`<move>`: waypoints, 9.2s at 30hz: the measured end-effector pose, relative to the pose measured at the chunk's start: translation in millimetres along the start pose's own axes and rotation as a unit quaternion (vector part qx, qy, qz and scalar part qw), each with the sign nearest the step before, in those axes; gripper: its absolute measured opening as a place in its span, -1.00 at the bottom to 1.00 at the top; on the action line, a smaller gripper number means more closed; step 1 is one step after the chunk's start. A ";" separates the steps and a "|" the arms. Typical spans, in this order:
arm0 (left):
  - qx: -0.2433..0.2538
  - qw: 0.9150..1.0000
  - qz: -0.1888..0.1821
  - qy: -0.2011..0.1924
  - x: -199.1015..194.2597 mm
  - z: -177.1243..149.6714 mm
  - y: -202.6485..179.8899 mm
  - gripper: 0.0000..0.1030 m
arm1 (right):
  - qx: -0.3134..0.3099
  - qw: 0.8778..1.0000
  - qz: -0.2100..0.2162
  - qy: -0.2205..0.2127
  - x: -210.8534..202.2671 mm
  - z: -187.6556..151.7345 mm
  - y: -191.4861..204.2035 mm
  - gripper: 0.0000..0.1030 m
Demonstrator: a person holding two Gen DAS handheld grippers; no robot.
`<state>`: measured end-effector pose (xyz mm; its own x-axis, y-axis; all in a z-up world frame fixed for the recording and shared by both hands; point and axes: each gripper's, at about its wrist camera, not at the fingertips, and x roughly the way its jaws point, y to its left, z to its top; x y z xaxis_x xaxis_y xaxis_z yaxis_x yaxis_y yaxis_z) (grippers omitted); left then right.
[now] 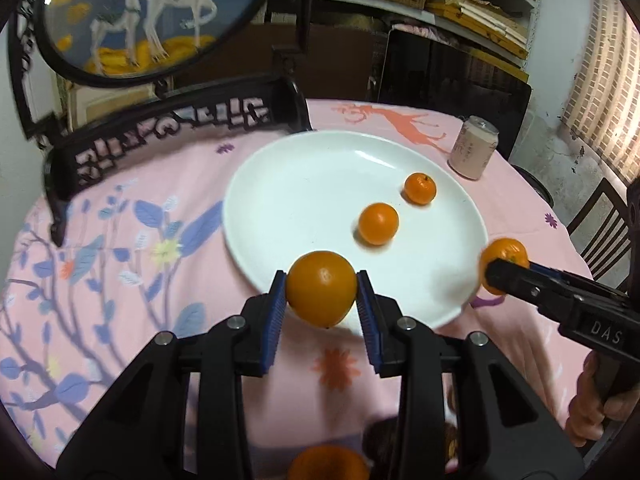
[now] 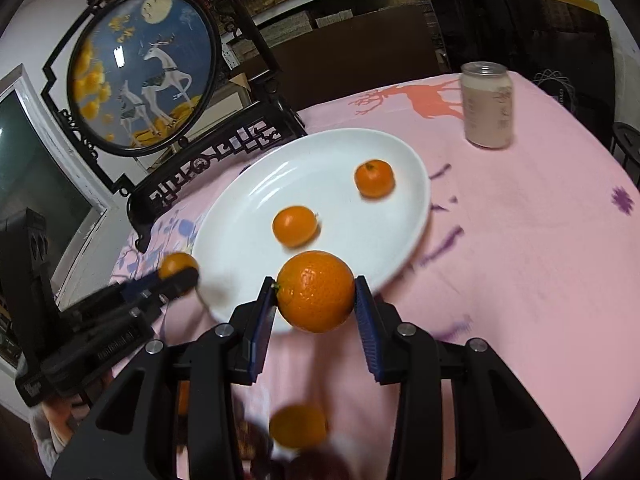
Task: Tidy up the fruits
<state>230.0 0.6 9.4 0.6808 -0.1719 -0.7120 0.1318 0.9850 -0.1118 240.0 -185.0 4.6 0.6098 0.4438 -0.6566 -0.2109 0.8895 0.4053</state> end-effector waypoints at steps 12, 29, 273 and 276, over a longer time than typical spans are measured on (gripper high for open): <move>0.031 0.999 0.016 -0.005 16.0 -1.3 -12.3 0.20 | 0.000 1.000 -0.002 -0.021 0.3 -0.8 -11.1 0.15; 0.049 0.994 0.055 -0.074 -88.9 -85.8 -1.5 0.54 | -0.012 0.999 -0.006 -0.050 -77.8 -65.6 -5.7 0.35; 0.022 0.999 0.025 -0.039 -23.0 -13.5 -2.9 0.38 | 0.040 0.998 -0.010 -0.037 -23.5 -11.9 -8.2 -0.25; 0.019 0.998 0.038 -0.042 -44.9 -36.4 7.0 0.45 | 0.033 0.999 0.002 -0.037 -41.8 -32.4 -1.4 -0.06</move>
<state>174.2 15.9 15.4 0.7475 -0.0995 -0.6568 0.1035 0.9941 -0.0328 190.1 -201.3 10.9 0.6646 0.4354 -0.6073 -0.1641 0.8779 0.4499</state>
